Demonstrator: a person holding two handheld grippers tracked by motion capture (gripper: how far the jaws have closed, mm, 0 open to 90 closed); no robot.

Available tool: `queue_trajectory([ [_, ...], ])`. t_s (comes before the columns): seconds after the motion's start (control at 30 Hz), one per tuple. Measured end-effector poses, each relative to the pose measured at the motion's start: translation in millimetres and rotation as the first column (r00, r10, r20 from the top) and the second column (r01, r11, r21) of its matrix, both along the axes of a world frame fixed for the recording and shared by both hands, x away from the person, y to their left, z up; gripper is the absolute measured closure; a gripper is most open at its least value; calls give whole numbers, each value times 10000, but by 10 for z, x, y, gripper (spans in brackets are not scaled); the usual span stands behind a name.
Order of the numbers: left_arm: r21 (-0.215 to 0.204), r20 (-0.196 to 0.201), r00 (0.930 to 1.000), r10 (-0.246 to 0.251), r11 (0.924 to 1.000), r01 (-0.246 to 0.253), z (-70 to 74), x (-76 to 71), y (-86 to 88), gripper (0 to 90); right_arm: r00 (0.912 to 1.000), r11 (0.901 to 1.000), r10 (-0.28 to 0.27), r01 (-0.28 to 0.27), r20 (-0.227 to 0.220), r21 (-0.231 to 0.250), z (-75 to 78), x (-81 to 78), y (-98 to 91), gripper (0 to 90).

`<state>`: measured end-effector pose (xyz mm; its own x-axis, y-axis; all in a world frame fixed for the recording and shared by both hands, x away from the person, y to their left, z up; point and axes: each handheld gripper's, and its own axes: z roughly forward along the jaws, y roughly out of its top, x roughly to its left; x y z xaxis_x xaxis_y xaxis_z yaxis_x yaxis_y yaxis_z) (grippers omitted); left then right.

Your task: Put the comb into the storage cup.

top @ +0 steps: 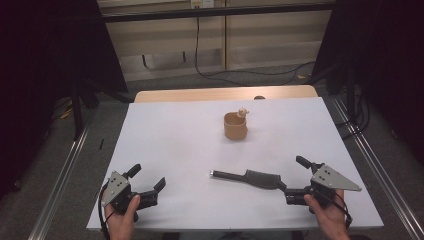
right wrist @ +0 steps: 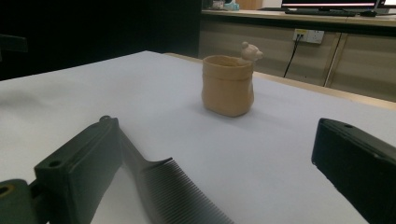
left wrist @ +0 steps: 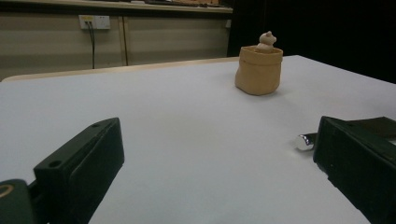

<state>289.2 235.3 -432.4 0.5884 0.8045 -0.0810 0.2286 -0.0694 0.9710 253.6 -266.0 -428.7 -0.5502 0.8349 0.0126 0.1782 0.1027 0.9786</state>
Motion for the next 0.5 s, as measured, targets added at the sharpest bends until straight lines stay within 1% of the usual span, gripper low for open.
queue_trajectory([
  [0.03,-29,-4,10000,-41,10000,40,0,-1,-2,20,10000,10000,4,-4,45,-7,5,11,18,14],
  [0.1,-82,109,9999,-52,10000,53,0,-11,-12,21,9998,10000,63,-63,167,-2,33,55,76,15],
  [0.2,-27,82,9999,-78,10000,78,2,-14,-20,21,9998,9999,98,-99,201,37,50,80,105,15],
  [0.3,-32,110,9999,-57,10000,57,-1,-7,-29,21,9998,9993,138,-142,132,345,64,109,131,14],
  [0.33,-29,122,9999,-80,10000,81,0,-6,-29,21,9998,9993,134,-139,153,338,68,116,137,14],
  [0.43,-19,118,9998,-169,9999,169,8,-10,-23,21,9997,9997,232,-233,104,72,55,148,168,22],
  [0.47,-54,120,9998,-173,9998,173,10,-11,-24,21,9996,9995,274,-274,31,153,40,169,189,23],
  [0.5,-55,120,9998,-170,9998,171,11,-13,-24,21,9996,9995,292,-291,-22,122,28,194,206,24],
])
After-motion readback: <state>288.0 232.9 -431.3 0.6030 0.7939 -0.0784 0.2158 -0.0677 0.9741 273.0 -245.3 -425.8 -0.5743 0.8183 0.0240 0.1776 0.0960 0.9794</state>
